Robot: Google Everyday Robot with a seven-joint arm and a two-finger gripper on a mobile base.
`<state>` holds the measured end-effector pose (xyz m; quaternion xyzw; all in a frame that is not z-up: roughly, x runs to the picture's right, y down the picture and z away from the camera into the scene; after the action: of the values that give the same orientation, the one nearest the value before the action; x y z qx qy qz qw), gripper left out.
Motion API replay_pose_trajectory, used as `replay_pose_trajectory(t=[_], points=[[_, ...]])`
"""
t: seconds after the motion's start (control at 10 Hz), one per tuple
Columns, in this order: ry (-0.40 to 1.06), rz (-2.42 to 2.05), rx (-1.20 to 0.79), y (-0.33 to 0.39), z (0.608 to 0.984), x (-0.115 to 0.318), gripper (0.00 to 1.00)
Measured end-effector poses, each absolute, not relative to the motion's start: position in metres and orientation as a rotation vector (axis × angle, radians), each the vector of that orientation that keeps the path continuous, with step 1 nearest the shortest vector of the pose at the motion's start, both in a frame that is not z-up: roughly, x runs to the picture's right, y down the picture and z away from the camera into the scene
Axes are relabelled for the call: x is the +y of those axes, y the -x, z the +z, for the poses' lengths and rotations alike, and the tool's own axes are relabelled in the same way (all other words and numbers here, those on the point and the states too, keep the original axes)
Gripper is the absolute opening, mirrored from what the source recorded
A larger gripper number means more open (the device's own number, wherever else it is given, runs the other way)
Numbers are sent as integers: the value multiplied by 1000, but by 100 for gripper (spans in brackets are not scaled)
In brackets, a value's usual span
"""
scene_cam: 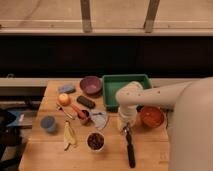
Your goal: Wipe table surface with brush
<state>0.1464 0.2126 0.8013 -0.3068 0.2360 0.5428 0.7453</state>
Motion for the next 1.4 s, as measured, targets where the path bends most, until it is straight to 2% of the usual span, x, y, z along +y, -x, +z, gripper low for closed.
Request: replay_pose_trajectory(t=[0.2, 0.6, 1.1, 1.4], points=[[659, 1199, 512, -180, 795, 214, 0], [658, 1187, 473, -183, 799, 203, 0], [680, 1098, 348, -86, 810, 158, 0], [706, 1047, 307, -36, 806, 158, 0]])
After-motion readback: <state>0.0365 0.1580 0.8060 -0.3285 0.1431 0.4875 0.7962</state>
